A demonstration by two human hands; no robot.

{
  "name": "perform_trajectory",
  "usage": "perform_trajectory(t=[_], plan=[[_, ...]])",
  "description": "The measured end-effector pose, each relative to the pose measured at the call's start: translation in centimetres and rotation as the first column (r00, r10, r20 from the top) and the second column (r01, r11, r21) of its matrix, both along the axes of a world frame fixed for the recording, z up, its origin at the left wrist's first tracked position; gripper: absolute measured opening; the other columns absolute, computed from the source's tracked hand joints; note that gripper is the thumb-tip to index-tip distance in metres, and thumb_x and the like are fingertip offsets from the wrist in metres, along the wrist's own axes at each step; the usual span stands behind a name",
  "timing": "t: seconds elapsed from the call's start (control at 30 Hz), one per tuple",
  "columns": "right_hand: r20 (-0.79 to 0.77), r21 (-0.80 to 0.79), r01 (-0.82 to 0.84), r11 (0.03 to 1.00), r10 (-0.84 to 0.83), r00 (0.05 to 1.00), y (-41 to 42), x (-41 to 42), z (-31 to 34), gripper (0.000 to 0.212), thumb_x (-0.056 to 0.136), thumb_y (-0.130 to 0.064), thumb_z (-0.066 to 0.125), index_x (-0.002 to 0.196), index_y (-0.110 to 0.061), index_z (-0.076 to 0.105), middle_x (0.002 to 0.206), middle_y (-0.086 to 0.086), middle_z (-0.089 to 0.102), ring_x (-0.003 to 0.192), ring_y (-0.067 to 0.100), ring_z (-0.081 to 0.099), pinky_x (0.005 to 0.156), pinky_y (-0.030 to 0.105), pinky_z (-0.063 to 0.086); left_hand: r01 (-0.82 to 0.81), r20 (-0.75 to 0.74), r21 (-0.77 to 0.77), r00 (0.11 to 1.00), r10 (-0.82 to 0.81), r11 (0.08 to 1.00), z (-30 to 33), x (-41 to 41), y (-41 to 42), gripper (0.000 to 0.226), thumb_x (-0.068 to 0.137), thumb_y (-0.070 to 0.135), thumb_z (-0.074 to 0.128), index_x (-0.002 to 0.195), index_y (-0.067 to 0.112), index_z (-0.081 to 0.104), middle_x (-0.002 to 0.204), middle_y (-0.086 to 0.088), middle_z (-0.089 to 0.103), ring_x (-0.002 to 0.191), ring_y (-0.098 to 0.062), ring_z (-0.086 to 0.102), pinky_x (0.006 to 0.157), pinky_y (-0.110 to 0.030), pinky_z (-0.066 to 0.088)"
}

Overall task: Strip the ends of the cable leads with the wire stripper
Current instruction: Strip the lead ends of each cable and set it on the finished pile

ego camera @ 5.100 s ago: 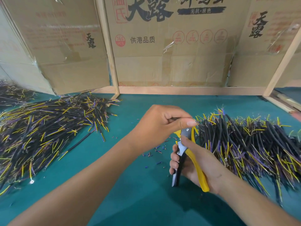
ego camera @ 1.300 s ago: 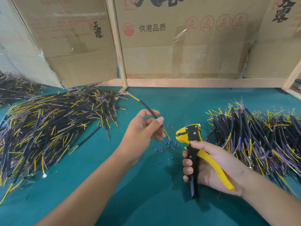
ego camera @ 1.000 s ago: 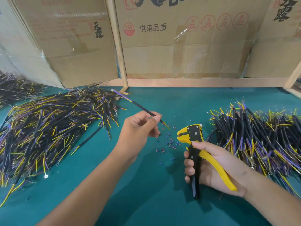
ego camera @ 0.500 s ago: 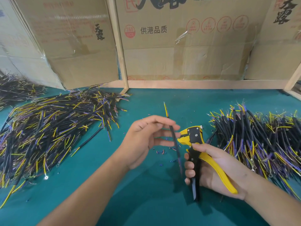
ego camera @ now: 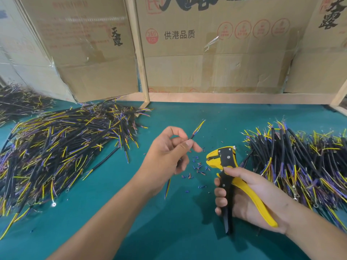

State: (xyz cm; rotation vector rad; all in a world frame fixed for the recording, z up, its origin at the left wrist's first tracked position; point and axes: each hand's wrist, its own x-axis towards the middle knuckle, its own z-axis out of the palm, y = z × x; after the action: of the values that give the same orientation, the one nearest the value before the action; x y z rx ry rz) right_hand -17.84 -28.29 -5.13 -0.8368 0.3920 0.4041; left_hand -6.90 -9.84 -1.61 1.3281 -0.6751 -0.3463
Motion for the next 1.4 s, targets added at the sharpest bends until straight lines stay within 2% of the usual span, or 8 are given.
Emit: perform_trajectory(t=[0.1,0.27,0.5,0.7,0.93,1.13,1.27,1.4], plan=[[-0.018,-0.021,0.022,1.0,-0.023,1.0,0.41,-0.02,0.43,0.035,0.065,-0.034,0.073,0.078,-0.004,0.061,0.067,0.011,0.044,0.053,0.027,0.045,0.06,0.042,0.05,-0.019,0.021,0.02,1.0,0.018,1.0,0.07,-0.04,0.01,0.008,0.097,0.021,0.056,0.102,0.016,0.052,0.078,-0.005,0.067,0.042,-0.01,0.034,0.041,-0.015,0.029],[-0.024,-0.006,0.018,1.0,-0.018,1.0,0.41,-0.06,0.43,0.033,0.067,-0.034,0.073,0.076,-0.003,0.064,0.068,0.011,0.044,0.054,0.027,0.045,0.06,0.043,0.052,-0.032,0.067,0.032,0.997,0.03,0.999,0.09,-0.28,0.11,0.004,0.105,0.015,0.048,0.104,0.015,0.052,0.079,-0.004,0.067,0.045,-0.01,0.037,0.042,-0.016,0.03],[-0.038,-0.045,0.043,0.998,-0.045,0.998,0.85,-0.03,0.92,0.035,0.066,-0.034,0.069,0.079,-0.004,0.058,0.066,0.01,0.043,0.052,0.026,0.043,0.06,0.042,0.048,-0.005,0.141,0.087,0.99,-0.007,0.996,0.26,-0.57,0.17,0.016,0.106,0.006,0.042,0.109,0.02,0.049,0.086,0.0,0.064,0.048,-0.012,0.036,0.045,-0.016,0.031],[-0.035,-0.051,0.043,0.998,-0.045,0.998,0.94,-0.13,0.96,0.038,0.063,-0.034,0.07,0.081,-0.004,0.057,0.066,0.011,0.043,0.052,0.026,0.043,0.061,0.042,0.048,0.006,0.078,0.112,0.997,-0.015,0.994,0.37,-0.8,-0.02,0.024,0.107,0.004,0.036,0.104,0.023,0.05,0.079,0.004,0.052,0.046,-0.008,0.022,0.042,-0.017,0.024],[-0.026,-0.031,0.026,0.999,-0.027,0.999,0.74,-0.07,0.66,0.038,0.063,-0.034,0.073,0.081,-0.003,0.059,0.067,0.011,0.043,0.053,0.026,0.044,0.059,0.042,0.05,-0.071,0.057,0.134,0.996,0.064,0.988,0.11,-0.89,-0.43,0.023,0.103,0.001,0.036,0.103,0.019,0.05,0.066,0.005,0.039,0.042,-0.006,0.021,0.038,-0.015,0.023],[-0.022,-0.046,0.032,0.998,-0.033,0.999,0.73,-0.14,0.65,0.039,0.062,-0.035,0.072,0.081,-0.004,0.058,0.066,0.011,0.043,0.053,0.026,0.043,0.06,0.042,0.049,-0.133,0.102,0.159,0.988,0.118,0.978,-0.25,-0.54,-0.54,0.013,0.088,0.022,0.046,0.092,0.031,0.056,0.065,0.0,0.035,0.044,-0.01,0.021,0.04,-0.018,0.023],[-0.022,-0.05,0.04,0.998,-0.041,0.999,0.77,-0.12,0.73,0.039,0.061,-0.034,0.071,0.081,-0.004,0.057,0.066,0.011,0.043,0.052,0.026,0.042,0.061,0.042,0.047,-0.144,0.158,0.149,0.98,0.12,0.978,-0.51,-0.37,-0.53,0.006,0.09,0.032,0.053,0.086,0.036,0.055,0.061,0.009,0.038,0.043,-0.009,0.023,0.042,-0.02,0.023],[-0.01,-0.026,0.022,0.999,-0.023,1.0,0.59,-0.03,0.43,0.039,0.061,-0.033,0.077,0.08,-0.004,0.059,0.066,0.011,0.043,0.052,0.027,0.043,0.06,0.043,0.049,-0.138,0.188,0.131,0.976,0.112,0.982,-0.55,-0.41,-0.39,0.006,0.091,0.037,0.054,0.085,0.037,0.055,0.066,0.005,0.042,0.045,-0.011,0.024,0.045,-0.022,0.024]])
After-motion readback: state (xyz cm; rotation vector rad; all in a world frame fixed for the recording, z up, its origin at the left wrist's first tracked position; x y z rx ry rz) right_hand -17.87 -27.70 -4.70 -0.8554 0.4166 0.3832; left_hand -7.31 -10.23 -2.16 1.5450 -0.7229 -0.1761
